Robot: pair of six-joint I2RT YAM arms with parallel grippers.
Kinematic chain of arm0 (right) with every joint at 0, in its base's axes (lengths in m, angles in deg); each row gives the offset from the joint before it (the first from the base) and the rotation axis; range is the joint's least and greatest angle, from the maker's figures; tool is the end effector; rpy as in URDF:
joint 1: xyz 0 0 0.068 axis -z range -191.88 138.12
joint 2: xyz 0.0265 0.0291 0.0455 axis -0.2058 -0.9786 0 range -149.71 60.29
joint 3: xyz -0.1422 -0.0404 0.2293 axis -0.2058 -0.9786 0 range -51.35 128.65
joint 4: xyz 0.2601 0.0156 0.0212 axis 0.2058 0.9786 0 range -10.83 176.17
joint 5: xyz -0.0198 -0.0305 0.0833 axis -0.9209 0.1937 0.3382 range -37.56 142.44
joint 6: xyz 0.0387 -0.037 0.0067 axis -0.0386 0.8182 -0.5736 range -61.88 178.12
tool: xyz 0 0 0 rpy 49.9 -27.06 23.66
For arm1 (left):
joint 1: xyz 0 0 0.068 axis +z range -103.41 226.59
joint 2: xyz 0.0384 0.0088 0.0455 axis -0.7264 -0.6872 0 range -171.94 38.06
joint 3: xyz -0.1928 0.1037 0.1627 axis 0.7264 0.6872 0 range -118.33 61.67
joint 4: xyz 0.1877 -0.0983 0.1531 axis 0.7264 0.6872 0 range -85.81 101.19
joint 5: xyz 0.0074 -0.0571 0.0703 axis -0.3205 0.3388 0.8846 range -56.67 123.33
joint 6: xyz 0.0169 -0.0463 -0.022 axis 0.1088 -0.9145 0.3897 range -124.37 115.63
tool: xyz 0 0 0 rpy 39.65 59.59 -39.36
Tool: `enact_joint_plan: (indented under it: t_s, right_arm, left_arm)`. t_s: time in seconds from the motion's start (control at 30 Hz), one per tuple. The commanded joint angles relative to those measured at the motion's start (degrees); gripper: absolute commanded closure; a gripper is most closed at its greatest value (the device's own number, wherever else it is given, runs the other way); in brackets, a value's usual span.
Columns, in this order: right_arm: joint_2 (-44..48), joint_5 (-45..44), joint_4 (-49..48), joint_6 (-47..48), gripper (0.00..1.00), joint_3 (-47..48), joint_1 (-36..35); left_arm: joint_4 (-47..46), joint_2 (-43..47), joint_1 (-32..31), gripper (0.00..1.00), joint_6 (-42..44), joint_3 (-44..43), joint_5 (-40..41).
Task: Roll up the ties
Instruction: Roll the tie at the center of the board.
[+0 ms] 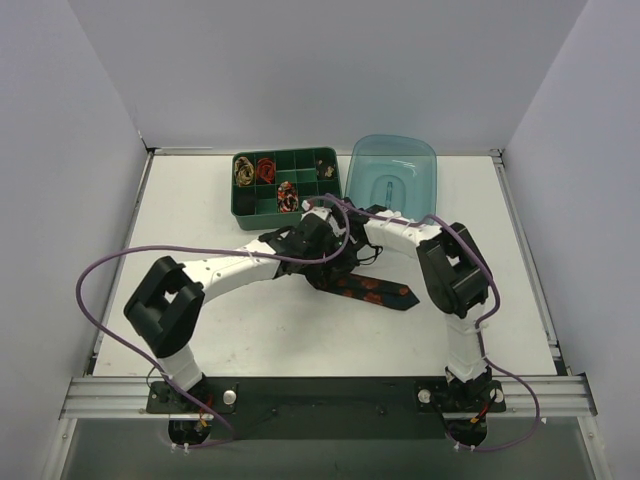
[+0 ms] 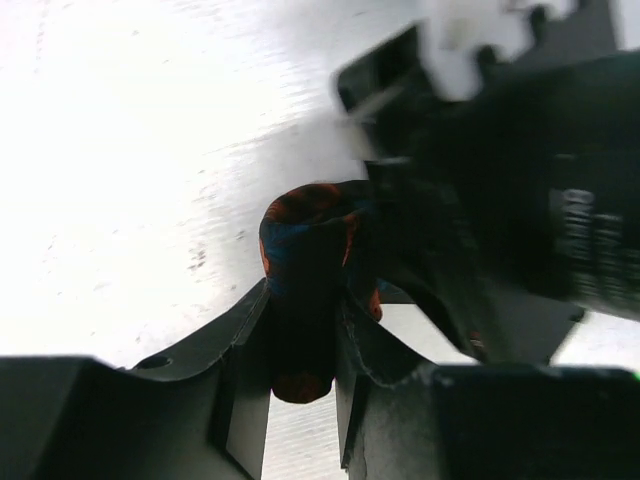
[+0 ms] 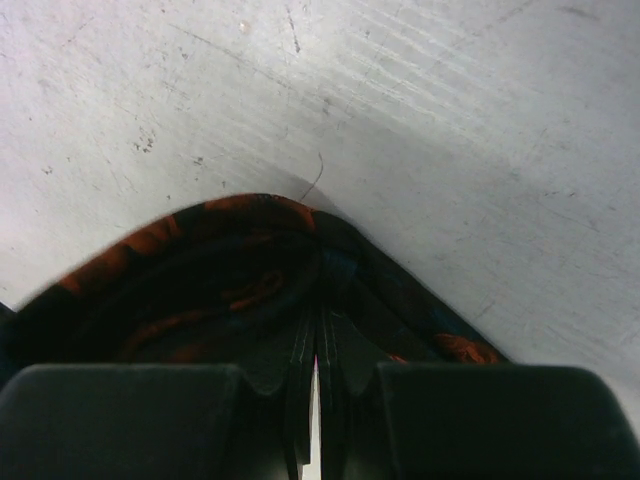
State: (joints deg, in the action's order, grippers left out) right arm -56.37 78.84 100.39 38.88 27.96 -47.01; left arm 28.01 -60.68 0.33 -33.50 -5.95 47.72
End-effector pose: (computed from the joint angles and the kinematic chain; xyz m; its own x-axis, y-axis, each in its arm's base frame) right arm 0.3382 0.2574 0.1582 -0.8912 -0.2662 -0.3673 -0.4357 0.7275 0.5300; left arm 0.2575 -0.2561 0.2103 -0.7869 0.1404 -0.6009 0.2497 0.9630 -0.1019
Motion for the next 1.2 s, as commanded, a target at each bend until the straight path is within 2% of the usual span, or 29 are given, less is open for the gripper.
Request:
enact_joint_plan:
  t_s: [0.0,0.33,0.83,1.17]
  right_arm:
    - [5.83,-0.38,2.52,1.31,1.0,0.41,-1.08]
    - [10.22,-1.69,3.49,1.75,1.0,-1.35,1.38]
    - [14.44,-5.65,4.98,0.61,1.0,-5.74,8.76]
    - [14.27,-5.83,5.33,0.88,1.0,-6.27,8.94]
  left_arm:
    - [-0.43,3.11,3.28,0.66,-1.02,2.48,2.66]
    - [5.19,4.08,4.07,0.66,2.05,0.65,8.54]
    - [18.02,-8.74,-3.04,0.63,5.13,-12.54,20.76]
    - [23.91,-16.39,-7.96,0.6,4.96,-20.71,22.44]
